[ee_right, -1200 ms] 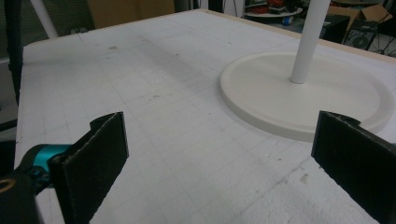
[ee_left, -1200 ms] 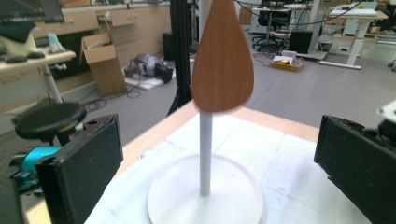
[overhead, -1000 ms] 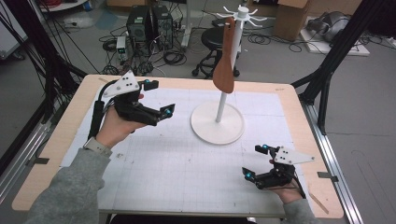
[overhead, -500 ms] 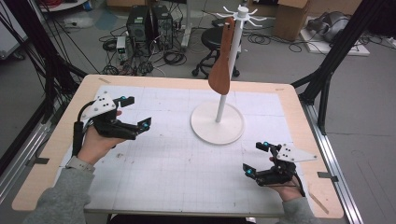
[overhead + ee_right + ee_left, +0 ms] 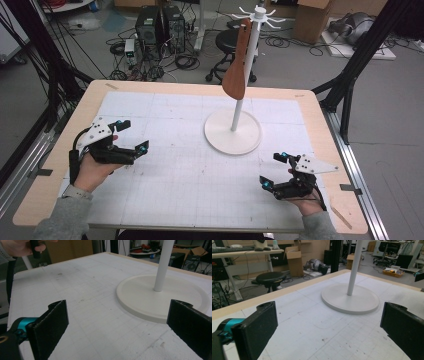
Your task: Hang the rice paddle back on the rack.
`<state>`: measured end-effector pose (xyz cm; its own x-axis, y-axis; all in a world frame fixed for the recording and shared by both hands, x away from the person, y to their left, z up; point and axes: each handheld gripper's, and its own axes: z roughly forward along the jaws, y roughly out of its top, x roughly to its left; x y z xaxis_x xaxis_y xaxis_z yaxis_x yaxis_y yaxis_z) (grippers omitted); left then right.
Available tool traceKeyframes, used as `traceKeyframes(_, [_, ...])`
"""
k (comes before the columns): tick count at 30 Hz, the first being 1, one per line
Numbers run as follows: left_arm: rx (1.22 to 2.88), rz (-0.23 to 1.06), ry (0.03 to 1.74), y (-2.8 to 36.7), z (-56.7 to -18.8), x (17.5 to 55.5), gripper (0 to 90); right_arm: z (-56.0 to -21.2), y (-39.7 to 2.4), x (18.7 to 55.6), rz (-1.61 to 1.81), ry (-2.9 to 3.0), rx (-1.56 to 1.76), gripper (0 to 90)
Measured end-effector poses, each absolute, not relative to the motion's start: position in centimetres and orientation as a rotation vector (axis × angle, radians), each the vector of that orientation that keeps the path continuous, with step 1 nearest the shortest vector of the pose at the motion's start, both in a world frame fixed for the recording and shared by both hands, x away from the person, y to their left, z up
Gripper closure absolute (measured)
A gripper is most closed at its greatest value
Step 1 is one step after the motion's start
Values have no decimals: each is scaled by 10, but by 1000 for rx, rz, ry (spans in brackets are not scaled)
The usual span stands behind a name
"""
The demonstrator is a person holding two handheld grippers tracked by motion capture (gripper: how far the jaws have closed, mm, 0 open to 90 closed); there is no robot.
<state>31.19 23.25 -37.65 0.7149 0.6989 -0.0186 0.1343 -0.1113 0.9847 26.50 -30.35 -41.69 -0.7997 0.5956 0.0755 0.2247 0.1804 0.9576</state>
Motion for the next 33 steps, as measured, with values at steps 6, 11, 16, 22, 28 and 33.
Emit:
traceKeyframes(6, [1647,540,672,232,-387,301,17,-417,-303,265,1652,2149,784,24])
traceKeyframes(11, [1630,529,696,239,-399,293,17,-417,-303,265,1650,2146,783,24])
traceKeyframes(16, [1610,531,752,255,-412,286,17,-417,-303,264,1641,2149,792,25])
traceKeyframes(22, [1558,550,823,283,-419,278,17,-417,-303,265,1637,2148,784,24])
traceKeyframes(28, [1550,580,849,297,-423,271,17,-416,-306,265,1632,2126,798,24])
traceKeyframes(33, [1557,585,862,300,-425,267,17,-415,-310,264,1634,2094,821,24])
